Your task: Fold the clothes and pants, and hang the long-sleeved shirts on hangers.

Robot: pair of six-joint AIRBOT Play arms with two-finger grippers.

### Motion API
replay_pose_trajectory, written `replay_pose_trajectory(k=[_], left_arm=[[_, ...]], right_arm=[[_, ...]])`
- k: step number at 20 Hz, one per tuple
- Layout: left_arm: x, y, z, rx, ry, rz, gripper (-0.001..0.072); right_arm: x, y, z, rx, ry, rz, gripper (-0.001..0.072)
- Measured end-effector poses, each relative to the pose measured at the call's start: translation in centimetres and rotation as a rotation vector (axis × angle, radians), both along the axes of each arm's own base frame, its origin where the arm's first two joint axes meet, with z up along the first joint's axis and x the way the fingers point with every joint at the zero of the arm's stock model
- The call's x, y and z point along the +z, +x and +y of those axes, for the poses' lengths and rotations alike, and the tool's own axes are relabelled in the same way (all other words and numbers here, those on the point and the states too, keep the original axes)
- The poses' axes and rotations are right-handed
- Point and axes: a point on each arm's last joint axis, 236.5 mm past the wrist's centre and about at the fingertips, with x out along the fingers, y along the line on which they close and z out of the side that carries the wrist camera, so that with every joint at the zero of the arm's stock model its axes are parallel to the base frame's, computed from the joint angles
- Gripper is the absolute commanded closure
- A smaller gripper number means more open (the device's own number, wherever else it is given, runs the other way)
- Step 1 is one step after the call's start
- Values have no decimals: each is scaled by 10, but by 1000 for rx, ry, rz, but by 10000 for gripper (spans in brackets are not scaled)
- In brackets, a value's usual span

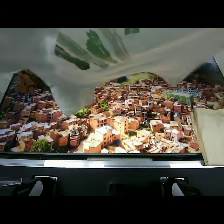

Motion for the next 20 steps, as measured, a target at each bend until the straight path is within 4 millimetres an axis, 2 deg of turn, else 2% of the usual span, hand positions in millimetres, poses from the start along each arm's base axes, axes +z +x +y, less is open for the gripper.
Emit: replay_pose_trajectory(k=[3, 5, 7, 8, 10, 11, 12, 14, 15, 16, 17, 19, 20], left_arm=[[25, -33, -5, 19, -15, -98, 691], [30, -36, -3, 29, -35, -108, 691], [24, -21, 6, 48, -46, -68, 692], [15, -7, 9, 46, -47, -23, 692], [-14, 30, 16, 31, -47, 111, 692], [-35, 52, 19, 12, -46, 199, 692], [-65, 79, 21, -17, -45, 313, 692], [-135, 129, 17, -94, -57, 550, 692], [-176, 152, 12, -129, -66, 670, 692], [-225, 174, 5, -166, -77, 804, 692], [-272, 189, -4, -195, -85, 923, 692], [-374, 210, -19, -215, -99, 1157, 692], [-421, 216, -24, -209, -112, 1251, 691]], right_arm=[[32, -43, -4, -72, -32, -122, 673], [39, -54, -12, -120, -36, -151, 673], [39, -52, -18, -142, -22, -151, 673], [32, -44, -21, -144, -5, -123, 674], [-5, -10, -30, -140, 37, 30, 674], [-37, 14, -34, -128, 64, 157, 674], [-79, 40, -36, -106, 99, 306, 674], [-173, 86, -35, -59, 160, 622, 674], [-221, 102, -32, -40, 180, 769, 674], [-270, 117, -26, -22, 197, 908, 673], [-316, 128, -18, -11, 217, 1026, 673], [-398, 144, 2, 9, 254, 1216, 672], [-432, 152, 12, 13, 269, 1277, 672]])
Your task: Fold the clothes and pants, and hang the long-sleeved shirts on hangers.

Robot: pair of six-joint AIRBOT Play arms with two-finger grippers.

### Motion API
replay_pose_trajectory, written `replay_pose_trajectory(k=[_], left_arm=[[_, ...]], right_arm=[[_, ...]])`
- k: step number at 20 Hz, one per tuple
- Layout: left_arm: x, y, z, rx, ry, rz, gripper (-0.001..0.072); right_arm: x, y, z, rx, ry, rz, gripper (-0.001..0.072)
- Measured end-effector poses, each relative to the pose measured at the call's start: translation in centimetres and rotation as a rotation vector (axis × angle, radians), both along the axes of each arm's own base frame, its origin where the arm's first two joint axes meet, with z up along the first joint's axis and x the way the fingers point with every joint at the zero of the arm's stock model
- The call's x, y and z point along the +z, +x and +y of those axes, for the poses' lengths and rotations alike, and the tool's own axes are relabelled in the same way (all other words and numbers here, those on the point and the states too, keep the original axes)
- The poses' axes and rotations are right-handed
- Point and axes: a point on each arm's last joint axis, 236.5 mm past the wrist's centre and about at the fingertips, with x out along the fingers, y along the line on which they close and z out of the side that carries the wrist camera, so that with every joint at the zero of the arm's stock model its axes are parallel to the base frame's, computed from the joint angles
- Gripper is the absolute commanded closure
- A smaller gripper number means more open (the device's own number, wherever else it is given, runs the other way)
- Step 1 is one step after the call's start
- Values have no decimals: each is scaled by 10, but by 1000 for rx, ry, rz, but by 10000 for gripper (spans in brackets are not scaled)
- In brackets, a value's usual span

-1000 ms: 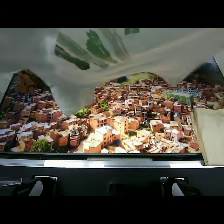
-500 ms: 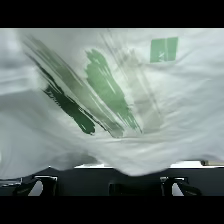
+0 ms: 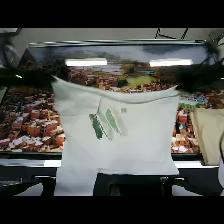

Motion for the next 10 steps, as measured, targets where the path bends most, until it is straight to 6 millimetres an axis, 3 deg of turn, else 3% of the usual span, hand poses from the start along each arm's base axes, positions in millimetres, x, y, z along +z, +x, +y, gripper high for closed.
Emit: replay_pose_trajectory(k=[2, 4, 6, 10], left_arm=[[-69, 8, -6, 20, -5, 129, 692], [-108, 20, -5, 55, -2, 177, 691], [-125, 39, 2, 107, 11, 154, 691], [-127, 85, 16, 234, 32, 17, 691]], right_arm=[[-51, 14, 12, -6, 17, 69, 671], [-79, 35, 18, -39, 34, 53, 672], [-88, 62, 11, -110, 42, -27, 672], [-88, 107, -23, -279, 65, -184, 672]])
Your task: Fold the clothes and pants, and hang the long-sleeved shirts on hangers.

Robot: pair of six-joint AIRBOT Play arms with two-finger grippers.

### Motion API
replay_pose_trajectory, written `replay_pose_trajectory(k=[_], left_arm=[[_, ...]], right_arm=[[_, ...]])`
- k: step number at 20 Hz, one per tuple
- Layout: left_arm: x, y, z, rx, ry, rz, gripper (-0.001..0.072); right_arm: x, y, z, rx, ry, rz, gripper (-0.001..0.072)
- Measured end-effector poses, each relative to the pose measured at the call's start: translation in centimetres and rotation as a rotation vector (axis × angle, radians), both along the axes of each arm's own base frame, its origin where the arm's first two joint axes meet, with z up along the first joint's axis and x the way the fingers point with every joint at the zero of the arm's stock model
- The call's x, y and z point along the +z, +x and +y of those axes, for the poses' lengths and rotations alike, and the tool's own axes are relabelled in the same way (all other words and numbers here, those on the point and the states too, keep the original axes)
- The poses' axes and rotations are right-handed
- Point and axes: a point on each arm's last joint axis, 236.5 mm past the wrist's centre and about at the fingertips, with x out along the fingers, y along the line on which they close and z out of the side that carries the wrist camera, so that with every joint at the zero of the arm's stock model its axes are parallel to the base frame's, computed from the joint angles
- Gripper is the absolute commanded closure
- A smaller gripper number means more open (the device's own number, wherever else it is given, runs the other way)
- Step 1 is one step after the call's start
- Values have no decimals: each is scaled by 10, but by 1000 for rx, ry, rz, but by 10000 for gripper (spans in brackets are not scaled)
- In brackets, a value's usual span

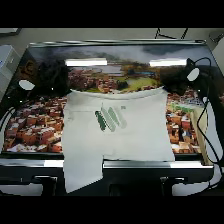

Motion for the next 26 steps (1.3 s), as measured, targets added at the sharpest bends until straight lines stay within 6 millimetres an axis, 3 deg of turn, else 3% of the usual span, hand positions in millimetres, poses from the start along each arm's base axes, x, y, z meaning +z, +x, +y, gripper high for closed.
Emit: replay_pose_trajectory(k=[7, 12, 15, 19, 21, 26], left_arm=[[-15, 33, -16, 65, 42, -105, 691], [-38, 17, -29, 24, 14, -1, 691], [-27, -15, -29, -77, 9, 77, 691], [-39, -92, -38, -273, -5, 324, 691], [-47, -119, -39, -321, -12, 413, 691], [-70, -164, -40, -353, -40, 583, 691]], right_arm=[[-15, 21, -35, -87, -45, -59, 672], [-37, 7, -39, -68, -53, 38, 671], [-39, -23, -46, 2, -58, 170, 672], [-54, -101, -39, 160, -25, 478, 671], [-61, -128, -36, 208, -8, 580, 671], [-69, -167, -32, 267, 26, 734, 671]])
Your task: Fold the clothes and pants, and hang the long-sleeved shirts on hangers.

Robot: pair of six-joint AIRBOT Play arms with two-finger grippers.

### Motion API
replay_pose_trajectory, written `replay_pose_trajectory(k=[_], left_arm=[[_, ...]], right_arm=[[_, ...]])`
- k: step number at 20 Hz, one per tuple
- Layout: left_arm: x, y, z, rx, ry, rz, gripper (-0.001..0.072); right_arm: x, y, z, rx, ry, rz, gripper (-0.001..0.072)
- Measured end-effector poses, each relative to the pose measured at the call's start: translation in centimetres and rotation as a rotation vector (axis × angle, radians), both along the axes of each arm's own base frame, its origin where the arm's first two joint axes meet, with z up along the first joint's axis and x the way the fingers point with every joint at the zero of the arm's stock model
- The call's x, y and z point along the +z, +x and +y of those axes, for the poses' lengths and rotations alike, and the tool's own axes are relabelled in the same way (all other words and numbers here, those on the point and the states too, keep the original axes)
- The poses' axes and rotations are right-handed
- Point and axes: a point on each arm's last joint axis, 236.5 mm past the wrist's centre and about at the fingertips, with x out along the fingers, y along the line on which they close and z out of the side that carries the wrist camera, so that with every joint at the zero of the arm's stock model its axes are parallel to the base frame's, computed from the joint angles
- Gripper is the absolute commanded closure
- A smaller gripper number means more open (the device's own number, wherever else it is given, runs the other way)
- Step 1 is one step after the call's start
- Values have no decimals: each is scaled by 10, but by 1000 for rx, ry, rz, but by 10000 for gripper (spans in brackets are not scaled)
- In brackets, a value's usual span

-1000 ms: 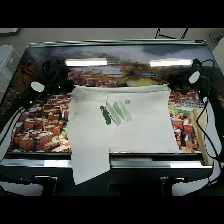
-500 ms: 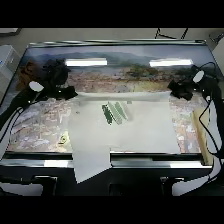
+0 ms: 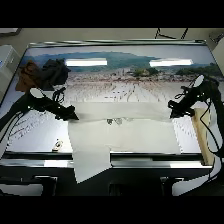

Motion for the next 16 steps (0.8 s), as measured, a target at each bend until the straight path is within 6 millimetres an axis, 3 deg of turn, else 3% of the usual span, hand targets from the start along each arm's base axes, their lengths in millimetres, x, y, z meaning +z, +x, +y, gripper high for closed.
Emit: replay_pose_trajectory(k=[4, 13, 14, 15, 16], left_arm=[[-10, -17, 2, -1, 3, 67, 692], [-30, -23, 19, 14, 47, 104, 682], [-32, -23, 20, 16, 50, 105, 560], [-33, -23, 22, 17, 53, 106, 338], [-33, -23, 23, 23, 54, 109, 193]], right_arm=[[1, -15, -2, 20, -1, 61, 671], [-1, -20, -15, 37, -54, 82, 656], [-1, -20, -15, 37, -54, 82, 534], [-1, -20, -16, 38, -58, 83, 407], [-1, -21, -17, 40, -63, 88, 326]])
